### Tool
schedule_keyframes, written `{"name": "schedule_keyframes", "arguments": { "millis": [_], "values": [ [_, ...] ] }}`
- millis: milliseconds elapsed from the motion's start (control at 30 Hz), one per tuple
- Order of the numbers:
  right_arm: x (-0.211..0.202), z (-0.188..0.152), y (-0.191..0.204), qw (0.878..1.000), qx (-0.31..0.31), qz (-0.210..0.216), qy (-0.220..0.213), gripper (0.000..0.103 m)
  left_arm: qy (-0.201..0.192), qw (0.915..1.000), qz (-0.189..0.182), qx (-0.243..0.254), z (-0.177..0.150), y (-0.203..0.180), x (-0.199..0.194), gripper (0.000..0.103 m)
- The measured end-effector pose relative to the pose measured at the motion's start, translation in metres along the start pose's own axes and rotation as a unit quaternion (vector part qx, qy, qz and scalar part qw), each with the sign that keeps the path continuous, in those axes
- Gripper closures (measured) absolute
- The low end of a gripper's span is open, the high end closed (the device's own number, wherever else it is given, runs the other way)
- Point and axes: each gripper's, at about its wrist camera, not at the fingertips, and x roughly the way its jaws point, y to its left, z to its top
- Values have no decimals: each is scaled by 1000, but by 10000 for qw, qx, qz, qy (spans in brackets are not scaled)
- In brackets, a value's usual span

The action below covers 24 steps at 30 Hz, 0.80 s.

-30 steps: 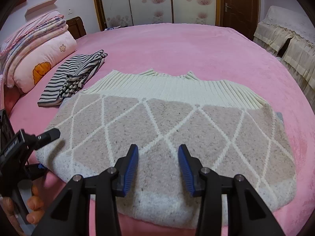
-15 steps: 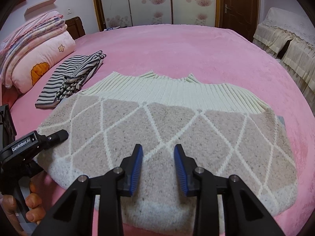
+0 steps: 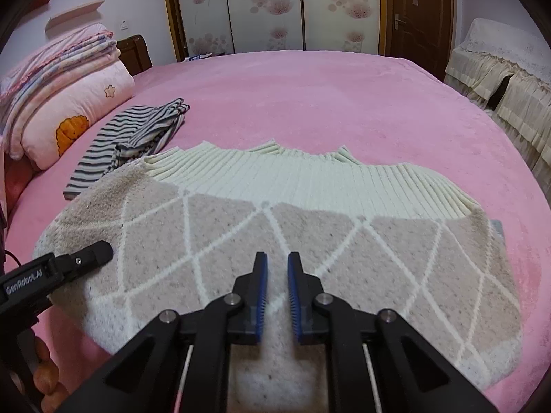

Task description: Fold small clothes

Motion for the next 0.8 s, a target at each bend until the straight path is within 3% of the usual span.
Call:
{"name": "schedule_keyframes", "arguments": {
  "millis": [267, 467, 567, 800],
  "values": [
    [32, -8, -1, 9993, -60, 49, 375, 92, -220, 9981, 210, 541, 0, -39, -24, 74],
    [32, -5, -2, 9986, -238, 159, 443, 92, -421, 9924, 323, 1109, -1, -87, -38, 75],
    [22, -2, -19, 9976, 68, 519, 448, 92, -495, 9889, 348, 1358, -3, -110, -43, 78],
    [-34, -6, -85, 9960, 750, 485, -46, 92, -497, 9822, 347, 1780, -10, -169, -38, 78]
  ]
}}
